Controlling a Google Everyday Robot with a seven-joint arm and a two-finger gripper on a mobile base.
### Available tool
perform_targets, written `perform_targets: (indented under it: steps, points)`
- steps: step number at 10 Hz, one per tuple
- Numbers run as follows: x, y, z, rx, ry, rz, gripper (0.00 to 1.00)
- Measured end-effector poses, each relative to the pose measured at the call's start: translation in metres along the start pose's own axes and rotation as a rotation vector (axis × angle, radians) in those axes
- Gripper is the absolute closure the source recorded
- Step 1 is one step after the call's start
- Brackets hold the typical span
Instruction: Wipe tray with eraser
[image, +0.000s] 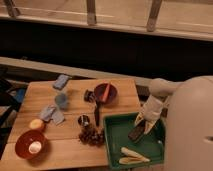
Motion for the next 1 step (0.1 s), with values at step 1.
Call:
perform_targets:
  steps: [1]
  points:
    - [0.0054,0.0068,0.0034,0.006,0.003,-0.009,1.0]
